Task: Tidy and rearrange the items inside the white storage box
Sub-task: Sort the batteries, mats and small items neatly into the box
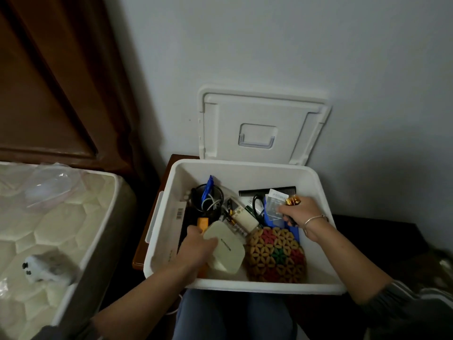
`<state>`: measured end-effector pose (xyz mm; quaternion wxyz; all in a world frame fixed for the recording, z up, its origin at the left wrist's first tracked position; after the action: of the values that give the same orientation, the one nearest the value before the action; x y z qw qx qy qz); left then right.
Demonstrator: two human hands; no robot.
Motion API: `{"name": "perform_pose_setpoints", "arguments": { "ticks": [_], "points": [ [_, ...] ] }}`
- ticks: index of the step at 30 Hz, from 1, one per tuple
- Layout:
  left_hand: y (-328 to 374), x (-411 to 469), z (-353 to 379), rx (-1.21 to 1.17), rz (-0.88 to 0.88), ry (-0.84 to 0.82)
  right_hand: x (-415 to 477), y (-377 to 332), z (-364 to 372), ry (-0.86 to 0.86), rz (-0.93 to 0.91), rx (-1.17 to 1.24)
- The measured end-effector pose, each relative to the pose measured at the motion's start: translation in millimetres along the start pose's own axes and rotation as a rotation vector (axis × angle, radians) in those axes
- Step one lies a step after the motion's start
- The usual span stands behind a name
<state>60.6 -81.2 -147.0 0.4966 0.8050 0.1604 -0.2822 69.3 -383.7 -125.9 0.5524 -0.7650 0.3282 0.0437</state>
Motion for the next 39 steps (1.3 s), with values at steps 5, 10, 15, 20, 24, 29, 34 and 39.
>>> {"name": "perform_pose_setpoints", "arguments": {
  "ticks": [5,10,15,20,24,29,34,39],
  "points": [
    [-8,10,28,-0.035,-0.16,-0.081,-2,3,-1,-0.001,-0.038,0.022],
    [-10,15,36,0.02,-0.219,-0.082,-3,-3,0,-0.003,-0.07,0.122],
    [0,21,37,0.715,-0.015,-0.172,-1,-2,3,0.006,-0.071,0.143],
    [24,21,41,1.347,0.222,-0.057,2,0,4,-0.004,-0.079,0.187],
    [30,29,54,1.445,0.258,-0.15,3,0,5,-0.01,-0.078,0.179],
    [4,37,54,1.245,0.183,-0.298,4,0,7,-0.013,-0.085,0.182],
    [2,41,57,1.314,0.195,-0.256,5,0,7,-0.015,-0.096,0.165],
    [8,45,53,1.42,0.219,-0.162,4,-1,7,-0.025,-0.098,0.17]
  ]
}}
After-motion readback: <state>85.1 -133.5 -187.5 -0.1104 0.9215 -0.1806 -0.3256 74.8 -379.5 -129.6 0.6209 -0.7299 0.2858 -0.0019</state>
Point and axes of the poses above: each hand's wrist, its own x-axis towards the middle knuckle, its own z-axis out of the palm, y = z × x, the point moved 9 cm from there along x, towards the middle knuckle, and after that the axes turned 1 degree about y, right-handed, at the moved point
